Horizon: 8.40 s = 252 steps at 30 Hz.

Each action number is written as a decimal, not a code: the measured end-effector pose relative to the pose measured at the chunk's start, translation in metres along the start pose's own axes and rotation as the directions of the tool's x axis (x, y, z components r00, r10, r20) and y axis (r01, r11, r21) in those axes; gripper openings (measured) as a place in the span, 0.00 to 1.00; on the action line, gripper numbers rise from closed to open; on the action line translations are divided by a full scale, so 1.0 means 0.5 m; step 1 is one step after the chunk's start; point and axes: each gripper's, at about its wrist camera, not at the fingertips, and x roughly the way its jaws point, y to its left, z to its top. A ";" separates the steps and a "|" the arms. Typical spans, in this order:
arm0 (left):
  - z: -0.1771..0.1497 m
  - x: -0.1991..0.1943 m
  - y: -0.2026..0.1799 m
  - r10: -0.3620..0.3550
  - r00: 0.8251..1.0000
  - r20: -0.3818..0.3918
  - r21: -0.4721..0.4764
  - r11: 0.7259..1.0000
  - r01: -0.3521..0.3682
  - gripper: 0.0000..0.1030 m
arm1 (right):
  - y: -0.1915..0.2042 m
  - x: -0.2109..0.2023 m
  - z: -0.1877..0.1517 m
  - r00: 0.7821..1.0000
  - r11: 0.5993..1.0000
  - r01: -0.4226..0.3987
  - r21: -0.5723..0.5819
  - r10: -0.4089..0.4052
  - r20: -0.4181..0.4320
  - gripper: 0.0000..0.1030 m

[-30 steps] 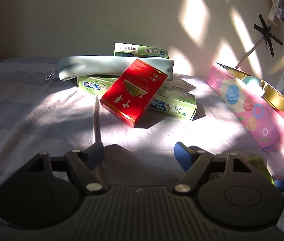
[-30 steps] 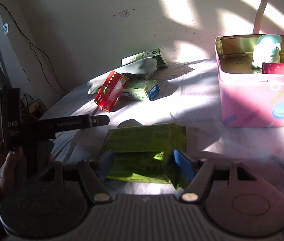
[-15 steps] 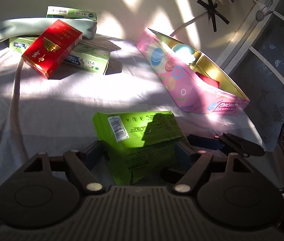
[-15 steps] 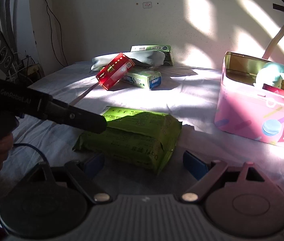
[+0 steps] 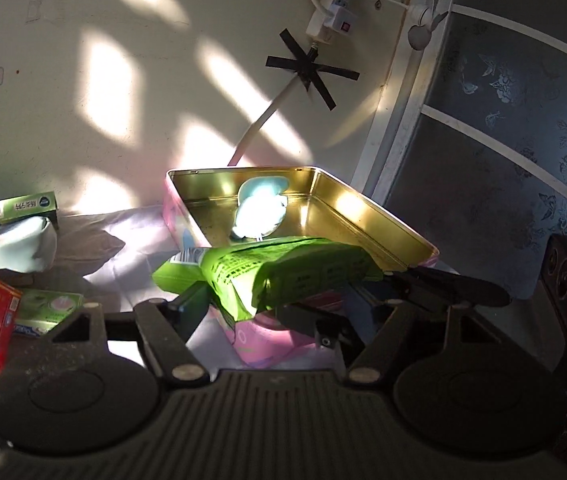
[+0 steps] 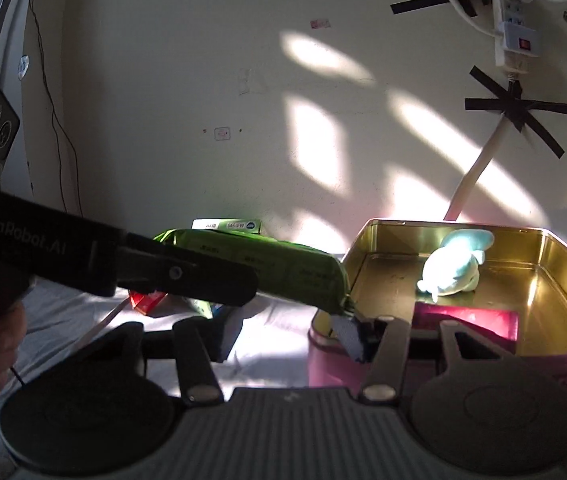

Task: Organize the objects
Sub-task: 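Lift the green wipes pack with both grippers and carry it over the tin, then lower the wipes pack into the tin and open both grippers, then close both grippers on the red box with gold print, then carry the red box with both grippers into the tin, then open both grippers to release the red box and withdraw, then move both grippers toward the green toothpaste box, then close both grippers on the long green toothpaste box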

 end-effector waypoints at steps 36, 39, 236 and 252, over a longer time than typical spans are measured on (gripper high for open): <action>-0.016 0.032 0.021 0.220 0.975 -0.033 0.036 0.975 -0.219 0.74 | -0.111 -0.039 -0.022 0.988 0.970 0.156 0.185 -0.152 -0.036 0.75; -0.055 0.005 0.061 0.281 0.958 -0.057 0.016 0.960 -0.281 0.74 | -0.070 -0.037 -0.032 0.995 0.972 0.094 0.216 -0.085 -0.052 0.75; -0.179 -0.142 0.359 0.274 0.959 0.070 -0.296 0.924 -0.243 0.82 | 0.150 0.010 -0.140 0.928 0.909 -0.278 -0.312 0.169 -0.332 0.40; -0.165 -0.074 0.210 0.130 0.988 -0.086 -0.190 0.971 -0.145 0.81 | 0.032 -0.058 -0.164 0.979 0.991 -0.047 -0.125 0.021 -0.204 0.59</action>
